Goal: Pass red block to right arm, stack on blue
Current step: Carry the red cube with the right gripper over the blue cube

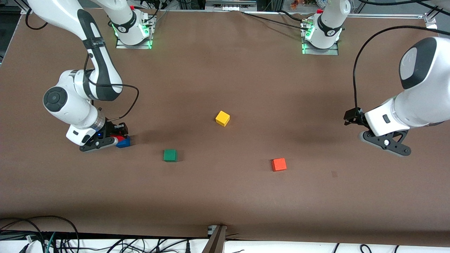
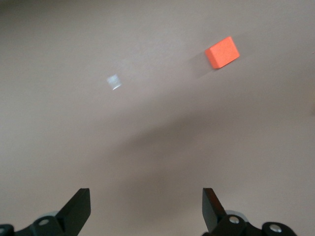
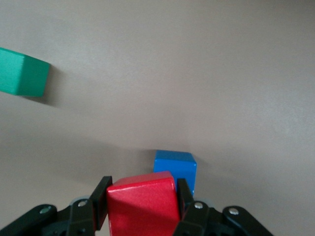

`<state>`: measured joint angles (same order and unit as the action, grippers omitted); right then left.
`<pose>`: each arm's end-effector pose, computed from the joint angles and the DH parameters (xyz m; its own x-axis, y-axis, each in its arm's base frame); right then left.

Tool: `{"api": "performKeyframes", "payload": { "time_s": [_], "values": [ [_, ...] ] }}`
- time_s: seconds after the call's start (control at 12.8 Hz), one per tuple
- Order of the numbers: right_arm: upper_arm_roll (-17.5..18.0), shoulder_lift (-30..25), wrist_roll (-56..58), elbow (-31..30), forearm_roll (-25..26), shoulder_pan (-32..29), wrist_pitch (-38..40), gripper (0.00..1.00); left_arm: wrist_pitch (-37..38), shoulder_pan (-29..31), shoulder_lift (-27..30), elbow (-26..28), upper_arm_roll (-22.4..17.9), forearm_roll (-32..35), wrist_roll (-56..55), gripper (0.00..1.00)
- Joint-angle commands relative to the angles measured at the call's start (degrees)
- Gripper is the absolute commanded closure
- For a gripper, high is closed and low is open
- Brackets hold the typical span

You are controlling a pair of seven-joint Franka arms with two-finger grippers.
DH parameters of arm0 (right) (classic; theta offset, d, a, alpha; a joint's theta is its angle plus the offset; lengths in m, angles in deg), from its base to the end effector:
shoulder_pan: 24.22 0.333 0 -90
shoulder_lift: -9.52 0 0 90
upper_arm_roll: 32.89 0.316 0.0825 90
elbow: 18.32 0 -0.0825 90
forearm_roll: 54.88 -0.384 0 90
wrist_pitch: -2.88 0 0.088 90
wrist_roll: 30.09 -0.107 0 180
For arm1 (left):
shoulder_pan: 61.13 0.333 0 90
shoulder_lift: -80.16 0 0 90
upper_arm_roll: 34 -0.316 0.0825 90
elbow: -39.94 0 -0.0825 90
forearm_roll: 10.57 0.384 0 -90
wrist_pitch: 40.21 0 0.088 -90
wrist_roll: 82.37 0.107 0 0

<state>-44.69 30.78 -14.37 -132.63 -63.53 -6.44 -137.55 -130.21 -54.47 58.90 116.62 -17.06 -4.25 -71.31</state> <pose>0.6124 0.0692 0.2865 0.9553 0.2785 0.0993 0.2804 -0.9599 -0.0058 0.6496 -0.0734 0.5161 0.9262 -0.3571 -0.1212 -0.3574 -0.9337 0.0200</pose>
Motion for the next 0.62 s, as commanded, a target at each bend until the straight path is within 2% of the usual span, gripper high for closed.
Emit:
{"api": "performKeyframes", "payload": {
  "time_s": [0.0,0.08,0.16,0.31,0.39,0.47,0.55],
  "values": [
    [-0.4,-2.8,-0.8,-5.7,1.3,0.6,-5.6,1.00,4.5,-0.3,4.2,-1.4,-0.5,1.8,-1.8,0.00],
    [-0.9,-2.6,-0.9,-5.8,1.3,0.5,-6.5,1.00,5.0,-0.4,6.1,-0.9,-2.2,1.2,-1.7,0.00],
    [-0.9,-2.4,-0.9,-6.0,1.3,0.6,-7.4,1.00,4.9,-1.5,9.2,0.8,-5.6,1.2,-2.0,0.00],
    [-0.9,-1.9,-0.8,-6.5,1.2,0.5,-9.1,1.00,2.0,-3.6,14.8,7.0,-10.2,-1.6,-3.0,0.00],
    [-1.0,-1.8,-0.8,-6.6,1.2,0.5,-9.8,1.00,0.1,-6.5,17.4,10.8,-13.4,-2.5,-5.2,0.00],
    [-1.0,-1.5,-0.9,-6.8,1.2,0.4,-10.3,1.00,-1.0,-7.3,19.0,13.8,-15.0,-2.8,-8.0,0.00],
    [-1.1,-1.1,-0.9,-6.8,1.2,0.4,-10.9,1.00,-1.3,-6.7,21.8,17.2,-14.9,-2.9,-9.0,0.00]
  ]
}}
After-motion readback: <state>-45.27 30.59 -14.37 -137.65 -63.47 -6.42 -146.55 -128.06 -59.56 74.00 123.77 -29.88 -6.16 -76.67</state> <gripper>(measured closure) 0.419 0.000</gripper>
